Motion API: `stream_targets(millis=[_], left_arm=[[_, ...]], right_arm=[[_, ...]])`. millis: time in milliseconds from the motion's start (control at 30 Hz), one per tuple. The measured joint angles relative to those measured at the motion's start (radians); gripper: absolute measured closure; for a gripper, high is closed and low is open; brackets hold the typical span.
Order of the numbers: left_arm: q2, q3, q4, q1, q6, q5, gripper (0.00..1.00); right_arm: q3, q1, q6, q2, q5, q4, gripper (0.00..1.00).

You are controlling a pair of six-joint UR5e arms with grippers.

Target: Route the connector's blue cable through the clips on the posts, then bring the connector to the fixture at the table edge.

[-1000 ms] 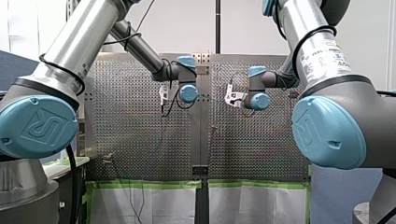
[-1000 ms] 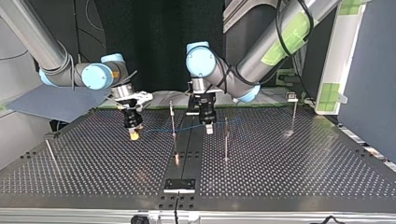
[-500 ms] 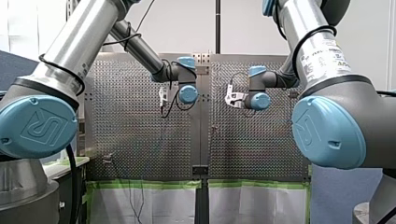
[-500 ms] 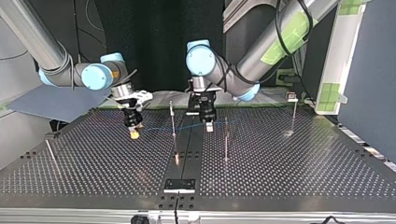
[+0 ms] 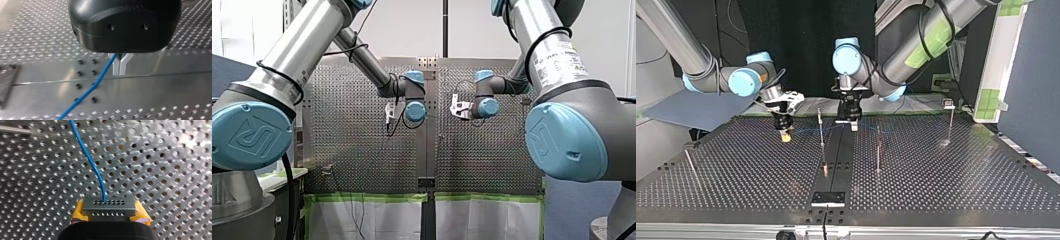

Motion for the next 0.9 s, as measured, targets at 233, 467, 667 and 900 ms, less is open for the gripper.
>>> stream_targets(millis=[233,467,667,900], left_arm=[[-0.024,-0.011,0.018,-0.017,-0.011,-0.002,1.0],[-0.025,-0.047,0.046,-0.023,-0.014,0.0,1.0],[-0.026,-0.076,0.065,-0.03,-0.023,0.003,1.0],[-0.026,-0.09,0.069,-0.041,-0.03,0.004,1.0]], right_arm=[[0.006,0.017,-0.023,0.0,0.005,0.027,1.0],[0.046,0.02,-0.031,-0.002,0.011,0.012,1.0],[0.072,0.021,-0.042,-0.005,0.012,0.01,1.0],[0.114,0.022,-0.049,-0.015,0.014,-0.009,1.0]])
